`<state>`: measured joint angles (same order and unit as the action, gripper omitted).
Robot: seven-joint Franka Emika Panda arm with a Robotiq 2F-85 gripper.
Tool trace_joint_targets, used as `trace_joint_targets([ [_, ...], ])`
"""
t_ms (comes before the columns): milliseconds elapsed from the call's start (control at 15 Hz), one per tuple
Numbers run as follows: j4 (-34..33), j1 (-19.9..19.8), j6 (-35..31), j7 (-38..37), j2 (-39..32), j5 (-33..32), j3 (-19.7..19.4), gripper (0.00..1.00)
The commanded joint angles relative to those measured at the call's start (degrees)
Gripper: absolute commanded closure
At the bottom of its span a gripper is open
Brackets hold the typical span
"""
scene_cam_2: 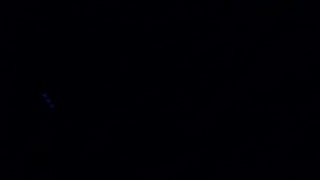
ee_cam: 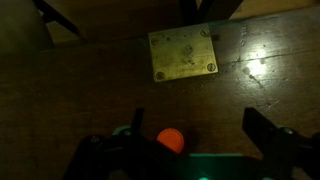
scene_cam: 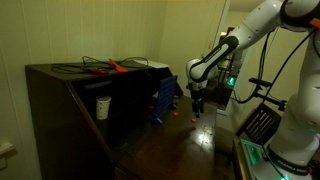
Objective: Pick up one orange circular object and put in the blue frame
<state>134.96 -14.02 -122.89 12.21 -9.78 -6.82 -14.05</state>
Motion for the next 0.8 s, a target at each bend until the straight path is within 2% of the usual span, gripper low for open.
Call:
trace_joint_targets([
  [0,-5.35,-0.55,-0.76,2.86,-6.46,1.26,1.37,0.00],
  [600,-8.68,-1.68,-1.02,6.58,-10.59,0.31,2.24,0.00],
  [667,-8.64,-1.84,-1.14,7.00,-10.74,0.43,2.29,0.05],
  [733,-8.49,-1.95,-1.37,7.35,-10.77,0.37,2.29,0.20],
])
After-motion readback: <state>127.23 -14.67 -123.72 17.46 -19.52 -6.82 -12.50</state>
